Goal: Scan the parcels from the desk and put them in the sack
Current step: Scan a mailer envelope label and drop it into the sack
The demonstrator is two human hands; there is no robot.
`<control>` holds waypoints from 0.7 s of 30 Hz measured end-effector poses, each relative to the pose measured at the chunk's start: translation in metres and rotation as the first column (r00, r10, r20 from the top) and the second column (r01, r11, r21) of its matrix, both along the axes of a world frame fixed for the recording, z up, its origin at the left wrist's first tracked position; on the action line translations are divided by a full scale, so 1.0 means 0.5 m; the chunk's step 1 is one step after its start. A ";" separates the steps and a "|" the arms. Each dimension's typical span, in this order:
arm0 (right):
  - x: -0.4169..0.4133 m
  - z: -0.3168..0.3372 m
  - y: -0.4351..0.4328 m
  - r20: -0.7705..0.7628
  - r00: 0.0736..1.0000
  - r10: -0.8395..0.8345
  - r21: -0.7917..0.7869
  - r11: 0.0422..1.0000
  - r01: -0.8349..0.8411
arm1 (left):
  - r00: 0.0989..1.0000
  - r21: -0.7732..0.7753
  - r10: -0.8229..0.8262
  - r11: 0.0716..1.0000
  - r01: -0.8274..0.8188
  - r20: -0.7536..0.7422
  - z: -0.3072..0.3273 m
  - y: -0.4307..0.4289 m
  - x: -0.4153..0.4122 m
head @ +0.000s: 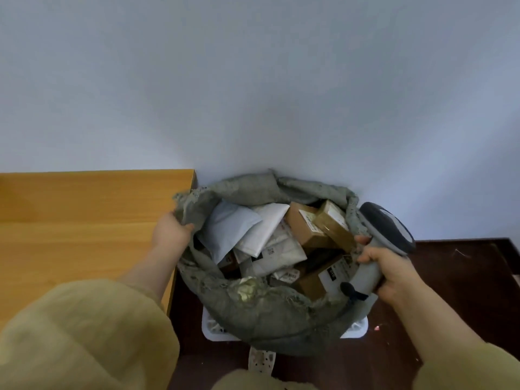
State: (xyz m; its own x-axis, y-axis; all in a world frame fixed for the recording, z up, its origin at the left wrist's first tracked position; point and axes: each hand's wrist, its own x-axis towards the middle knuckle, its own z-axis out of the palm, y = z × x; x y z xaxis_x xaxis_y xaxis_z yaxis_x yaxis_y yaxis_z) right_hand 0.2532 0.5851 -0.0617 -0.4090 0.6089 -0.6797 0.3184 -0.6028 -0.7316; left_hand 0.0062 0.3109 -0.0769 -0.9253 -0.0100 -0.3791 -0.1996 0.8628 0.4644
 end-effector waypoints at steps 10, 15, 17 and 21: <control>0.101 0.016 -0.019 -0.061 0.995 -0.082 -0.016 0.997 0.081 | 0.962 -0.145 -0.253 0.961 0.237 -0.106 0.038 0.014 0.183; 0.144 0.033 -0.065 -0.037 0.993 -0.111 0.009 0.994 0.111 | 0.908 -0.224 -0.401 0.902 0.369 -0.121 0.074 -0.012 0.277; 0.157 0.037 -0.095 -0.024 0.995 -0.098 0.001 0.995 0.098 | 0.894 -0.249 -0.432 0.885 0.394 -0.119 0.088 -0.024 0.308; 0.174 0.051 -0.189 -0.076 0.993 0.087 -0.137 0.986 -0.096 | 0.870 -0.311 -0.479 0.849 0.427 -0.114 0.113 -0.063 0.356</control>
